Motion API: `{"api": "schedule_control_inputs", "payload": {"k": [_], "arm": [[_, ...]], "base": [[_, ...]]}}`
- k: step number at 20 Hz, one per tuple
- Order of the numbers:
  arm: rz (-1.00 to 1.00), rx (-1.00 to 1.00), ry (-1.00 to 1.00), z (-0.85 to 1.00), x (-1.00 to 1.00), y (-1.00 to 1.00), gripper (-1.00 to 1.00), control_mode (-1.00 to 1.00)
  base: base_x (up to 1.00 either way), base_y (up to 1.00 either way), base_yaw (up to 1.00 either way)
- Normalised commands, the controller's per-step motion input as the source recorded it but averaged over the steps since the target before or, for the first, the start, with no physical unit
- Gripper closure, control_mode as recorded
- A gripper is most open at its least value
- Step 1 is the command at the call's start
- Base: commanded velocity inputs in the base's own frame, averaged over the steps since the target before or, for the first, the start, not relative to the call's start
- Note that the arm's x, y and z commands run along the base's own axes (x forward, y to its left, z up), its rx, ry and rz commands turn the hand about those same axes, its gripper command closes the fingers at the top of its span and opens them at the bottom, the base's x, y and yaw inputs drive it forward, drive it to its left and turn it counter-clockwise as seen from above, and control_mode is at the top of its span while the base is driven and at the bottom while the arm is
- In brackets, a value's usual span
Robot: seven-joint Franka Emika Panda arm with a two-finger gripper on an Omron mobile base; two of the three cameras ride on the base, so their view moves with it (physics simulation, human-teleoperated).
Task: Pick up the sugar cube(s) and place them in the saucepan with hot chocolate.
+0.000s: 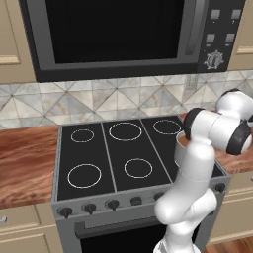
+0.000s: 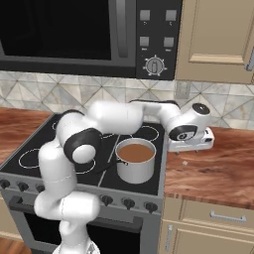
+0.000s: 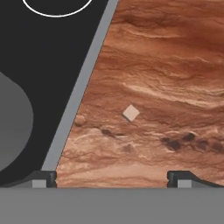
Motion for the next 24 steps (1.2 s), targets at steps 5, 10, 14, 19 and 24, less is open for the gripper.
{"api": "schedule_control_inputs", "payload": {"k": [5,10,14,19,24], "arm": [[0.00,0.00,0.00,0.00,0.00,0.00,-1.00,-1.00],[0.00,0.00,0.00,-0.11,0.00,0.01,-1.00,-1.00],[0.00,0.00,0.00,-0.23,0.00,0.11,-1.00,-1.00],[-0.04,0.00,0.02,-0.11,0.13,0.19,-1.00,-1.00],[-0.02,0.00,0.05,0.00,0.28,0.14,-1.00,-1.00]], "base": [[0.00,0.00,0.00],[0.00,0.00,0.00],[0.00,0.00,0.00],[0.00,0.00,0.00],[0.00,0.00,0.00]]}}
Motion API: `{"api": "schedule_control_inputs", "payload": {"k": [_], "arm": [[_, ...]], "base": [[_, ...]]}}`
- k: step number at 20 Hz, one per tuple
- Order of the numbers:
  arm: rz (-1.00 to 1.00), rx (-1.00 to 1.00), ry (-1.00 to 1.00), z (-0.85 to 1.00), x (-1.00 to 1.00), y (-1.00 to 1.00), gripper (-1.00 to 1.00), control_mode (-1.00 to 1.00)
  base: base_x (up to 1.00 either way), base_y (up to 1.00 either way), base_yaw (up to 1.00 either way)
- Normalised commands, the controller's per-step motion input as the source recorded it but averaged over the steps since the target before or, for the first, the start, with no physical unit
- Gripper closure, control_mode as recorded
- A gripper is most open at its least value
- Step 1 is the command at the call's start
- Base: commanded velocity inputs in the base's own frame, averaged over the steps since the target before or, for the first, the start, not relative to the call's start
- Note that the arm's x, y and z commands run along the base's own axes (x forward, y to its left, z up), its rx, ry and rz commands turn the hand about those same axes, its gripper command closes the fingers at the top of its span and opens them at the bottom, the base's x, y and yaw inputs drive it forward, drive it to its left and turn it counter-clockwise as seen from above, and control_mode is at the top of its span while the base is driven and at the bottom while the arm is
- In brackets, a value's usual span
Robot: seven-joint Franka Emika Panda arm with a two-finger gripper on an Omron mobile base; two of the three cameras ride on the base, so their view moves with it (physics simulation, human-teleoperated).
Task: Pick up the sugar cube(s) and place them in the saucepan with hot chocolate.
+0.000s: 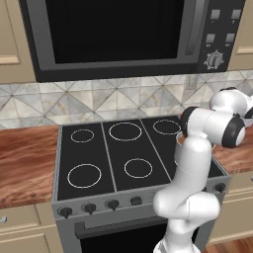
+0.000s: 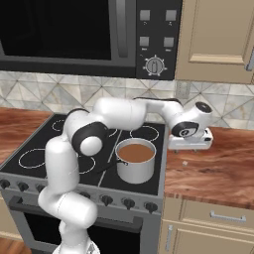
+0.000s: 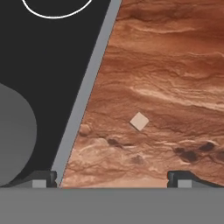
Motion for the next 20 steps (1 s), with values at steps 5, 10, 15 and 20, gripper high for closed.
{"api": "schedule_control_inputs", "payload": {"k": [5,10,15,20], "arm": [[-0.05,0.00,0.05,-0.07,0.21,0.07,-1.00,-1.00],[-0.13,-0.02,0.09,-0.14,0.16,0.00,-1.00,-1.00],[-0.11,-0.03,0.02,-0.15,0.12,0.00,-1.00,-1.00],[-0.05,0.00,-0.05,-0.20,0.01,0.00,-1.00,-1.00]], "base": [[0.00,0.00,0.00],[0.00,0.00,0.00],[0.00,0.00,0.00],[0.00,0.00,0.00]]}}
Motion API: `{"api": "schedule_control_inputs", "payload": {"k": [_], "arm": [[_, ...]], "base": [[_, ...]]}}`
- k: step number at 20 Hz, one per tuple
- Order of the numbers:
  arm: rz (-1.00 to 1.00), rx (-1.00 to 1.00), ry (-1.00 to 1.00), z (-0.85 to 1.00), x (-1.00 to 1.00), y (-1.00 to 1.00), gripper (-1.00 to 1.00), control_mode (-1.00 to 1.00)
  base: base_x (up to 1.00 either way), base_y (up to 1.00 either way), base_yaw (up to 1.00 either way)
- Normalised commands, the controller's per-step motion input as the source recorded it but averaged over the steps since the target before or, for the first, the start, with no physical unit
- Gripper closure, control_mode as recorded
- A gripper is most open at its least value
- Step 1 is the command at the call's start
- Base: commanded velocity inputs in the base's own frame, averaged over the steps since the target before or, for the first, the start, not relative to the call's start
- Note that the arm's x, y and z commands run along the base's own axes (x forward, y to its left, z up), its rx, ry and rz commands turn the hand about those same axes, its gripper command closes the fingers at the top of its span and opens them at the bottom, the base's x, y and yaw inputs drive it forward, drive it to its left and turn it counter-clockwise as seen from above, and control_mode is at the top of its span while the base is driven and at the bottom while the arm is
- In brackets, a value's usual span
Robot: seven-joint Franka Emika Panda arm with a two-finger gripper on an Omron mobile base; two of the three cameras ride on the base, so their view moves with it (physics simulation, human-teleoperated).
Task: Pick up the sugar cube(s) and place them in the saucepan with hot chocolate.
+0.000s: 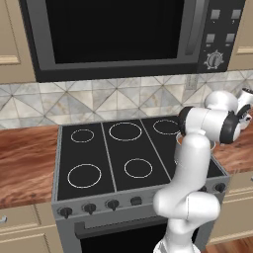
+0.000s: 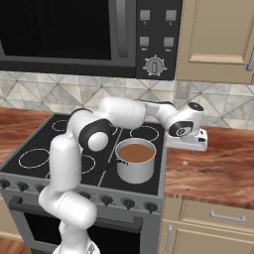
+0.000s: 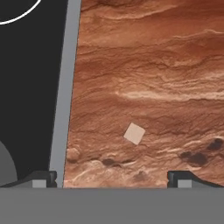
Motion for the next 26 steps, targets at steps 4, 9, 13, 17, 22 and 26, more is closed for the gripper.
{"api": "schedule_control_inputs", "payload": {"k": [4,9,13,17,22,26], "arm": [[0.00,0.00,-0.11,-0.13,0.00,0.00,-1.00,-1.00],[0.00,-0.04,-0.07,-0.20,0.00,0.00,-1.00,-1.00],[0.00,-0.08,-0.01,-0.13,0.00,0.00,-1.00,-1.00],[0.00,-0.08,0.00,-0.04,0.00,0.00,-1.00,-1.00],[0.00,-0.06,0.00,-0.07,0.01,0.00,-1.00,-1.00],[0.00,-0.01,0.00,0.00,0.08,-0.04,-1.00,-1.00]], "base": [[0.00,0.00,0.00],[0.00,0.00,0.00],[0.00,0.00,0.00],[0.00,0.00,0.00],[0.00,0.00,0.00],[0.00,0.00,0.00]]}}
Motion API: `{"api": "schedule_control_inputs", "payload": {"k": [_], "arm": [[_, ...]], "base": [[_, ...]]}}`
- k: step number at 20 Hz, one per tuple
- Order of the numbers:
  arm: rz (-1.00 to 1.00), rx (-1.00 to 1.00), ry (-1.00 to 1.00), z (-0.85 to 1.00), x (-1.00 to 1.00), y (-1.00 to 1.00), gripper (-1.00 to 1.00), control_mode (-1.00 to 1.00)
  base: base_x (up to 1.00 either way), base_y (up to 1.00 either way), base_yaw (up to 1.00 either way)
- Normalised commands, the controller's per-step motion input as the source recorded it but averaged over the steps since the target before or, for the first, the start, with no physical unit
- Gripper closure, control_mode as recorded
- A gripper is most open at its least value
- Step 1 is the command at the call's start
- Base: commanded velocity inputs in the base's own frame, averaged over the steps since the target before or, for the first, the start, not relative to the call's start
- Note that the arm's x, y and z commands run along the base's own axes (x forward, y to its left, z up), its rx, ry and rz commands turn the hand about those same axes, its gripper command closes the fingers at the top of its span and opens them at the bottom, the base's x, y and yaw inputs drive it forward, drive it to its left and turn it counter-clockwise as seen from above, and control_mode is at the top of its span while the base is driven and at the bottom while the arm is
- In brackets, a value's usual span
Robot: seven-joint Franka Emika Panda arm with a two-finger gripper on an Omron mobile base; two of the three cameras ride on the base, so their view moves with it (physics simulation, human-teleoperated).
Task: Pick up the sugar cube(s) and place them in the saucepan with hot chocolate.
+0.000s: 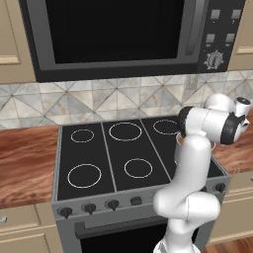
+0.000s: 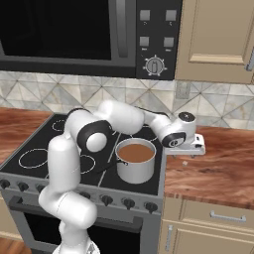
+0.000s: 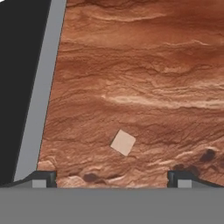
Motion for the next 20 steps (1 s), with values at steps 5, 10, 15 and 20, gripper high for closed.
{"api": "schedule_control_inputs", "payload": {"k": [5,10,15,20], "arm": [[0.00,0.00,0.00,0.00,0.10,-0.01,-1.00,-1.00],[0.00,0.01,0.00,0.00,0.16,-0.14,-1.00,-1.00],[0.00,0.01,0.01,-0.08,0.07,-0.14,-1.00,-1.00],[0.00,0.00,0.02,-0.22,0.00,0.00,-1.00,-1.00]], "base": [[0.00,0.00,0.00],[0.00,0.00,0.00],[0.00,0.00,0.00],[0.00,0.00,0.00]]}}
